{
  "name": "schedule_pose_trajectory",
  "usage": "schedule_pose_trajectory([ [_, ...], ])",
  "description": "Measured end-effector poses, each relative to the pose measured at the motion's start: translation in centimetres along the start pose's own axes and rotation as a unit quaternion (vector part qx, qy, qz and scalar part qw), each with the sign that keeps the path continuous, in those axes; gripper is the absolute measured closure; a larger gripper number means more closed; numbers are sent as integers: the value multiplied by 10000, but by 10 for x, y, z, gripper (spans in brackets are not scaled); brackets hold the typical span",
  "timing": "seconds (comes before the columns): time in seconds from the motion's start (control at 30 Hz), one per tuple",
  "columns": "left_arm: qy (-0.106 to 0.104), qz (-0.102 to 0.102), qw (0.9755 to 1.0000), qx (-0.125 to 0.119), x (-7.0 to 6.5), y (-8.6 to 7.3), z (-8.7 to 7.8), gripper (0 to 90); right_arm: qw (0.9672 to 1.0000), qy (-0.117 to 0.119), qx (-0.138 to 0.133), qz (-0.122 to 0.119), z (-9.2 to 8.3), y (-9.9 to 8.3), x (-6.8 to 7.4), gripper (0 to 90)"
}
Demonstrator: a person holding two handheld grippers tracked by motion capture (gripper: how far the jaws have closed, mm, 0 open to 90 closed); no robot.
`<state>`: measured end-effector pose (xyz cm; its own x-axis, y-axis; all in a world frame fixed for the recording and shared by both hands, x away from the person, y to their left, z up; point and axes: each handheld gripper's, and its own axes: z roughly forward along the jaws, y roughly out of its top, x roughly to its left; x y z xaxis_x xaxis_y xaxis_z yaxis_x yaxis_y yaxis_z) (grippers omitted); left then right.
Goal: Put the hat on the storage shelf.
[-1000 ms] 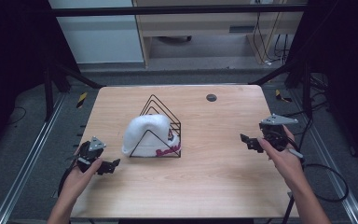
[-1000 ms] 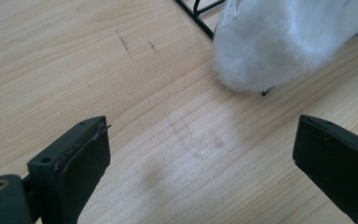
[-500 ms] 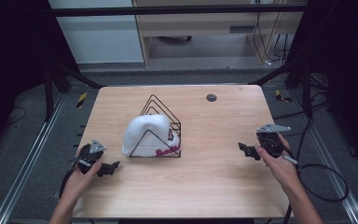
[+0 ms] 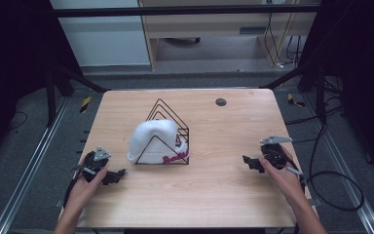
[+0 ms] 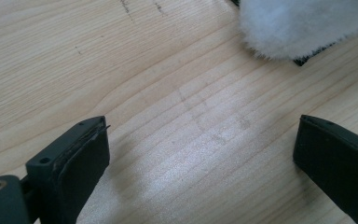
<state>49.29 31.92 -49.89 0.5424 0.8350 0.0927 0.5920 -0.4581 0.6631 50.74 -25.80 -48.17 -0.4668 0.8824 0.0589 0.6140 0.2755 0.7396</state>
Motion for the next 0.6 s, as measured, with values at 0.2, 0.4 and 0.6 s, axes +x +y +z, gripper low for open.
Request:
schedule_pose_trajectory([
  [0.2, -25, -47, 10000, -32, 0, 0, 2, 24, 9999, 68, 50, 73, 8, -3, 6, 126],
  [0.4, -177, -290, 9989, -314, 3, -7, 6, 0, 9999, 141, 45, 73, 17, -5, 14, 127],
  [0.6, -170, -292, 9989, -311, 3, -7, 6, 0, 9999, 147, 59, 46, 23, -4, 19, 126],
])
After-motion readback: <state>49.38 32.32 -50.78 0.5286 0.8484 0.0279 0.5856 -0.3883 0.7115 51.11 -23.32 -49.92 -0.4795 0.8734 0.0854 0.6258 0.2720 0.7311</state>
